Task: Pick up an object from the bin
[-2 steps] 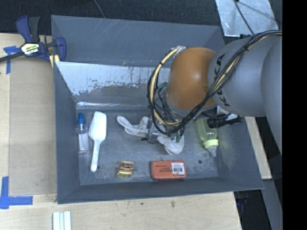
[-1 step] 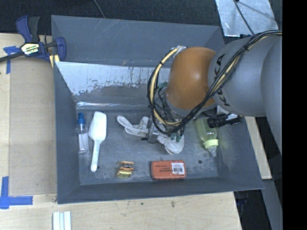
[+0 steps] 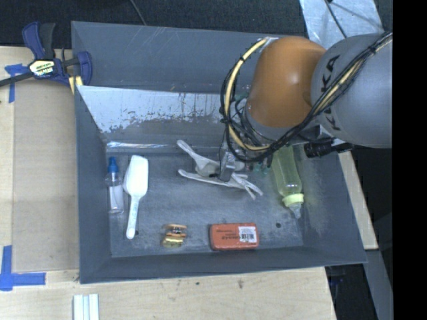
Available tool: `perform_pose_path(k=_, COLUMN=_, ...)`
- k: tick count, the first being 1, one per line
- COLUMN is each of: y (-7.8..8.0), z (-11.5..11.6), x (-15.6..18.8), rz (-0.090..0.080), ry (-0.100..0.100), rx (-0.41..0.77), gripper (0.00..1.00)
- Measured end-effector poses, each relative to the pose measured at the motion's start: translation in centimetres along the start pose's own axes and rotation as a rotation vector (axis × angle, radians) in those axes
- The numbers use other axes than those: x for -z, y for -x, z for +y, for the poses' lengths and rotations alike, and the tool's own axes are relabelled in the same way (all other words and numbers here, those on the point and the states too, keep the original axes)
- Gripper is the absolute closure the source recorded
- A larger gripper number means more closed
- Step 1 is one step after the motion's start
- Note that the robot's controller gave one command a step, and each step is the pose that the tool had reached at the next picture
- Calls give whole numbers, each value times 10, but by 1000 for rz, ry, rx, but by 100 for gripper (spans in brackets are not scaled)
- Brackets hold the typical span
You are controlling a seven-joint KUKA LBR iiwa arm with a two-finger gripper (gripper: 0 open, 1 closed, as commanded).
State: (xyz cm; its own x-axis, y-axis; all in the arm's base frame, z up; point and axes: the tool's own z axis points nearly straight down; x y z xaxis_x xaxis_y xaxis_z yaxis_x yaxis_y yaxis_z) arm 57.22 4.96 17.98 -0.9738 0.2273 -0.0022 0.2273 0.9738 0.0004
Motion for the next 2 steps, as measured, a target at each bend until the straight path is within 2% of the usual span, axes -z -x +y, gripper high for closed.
perform_pose_path(k=1, y=0, z=0, x=0, rz=0, ry=0, rx=0, gripper=100)
perform_pose_path(k=2, y=13, z=-7, x=37, rz=3, ry=0, rx=0, gripper=100)
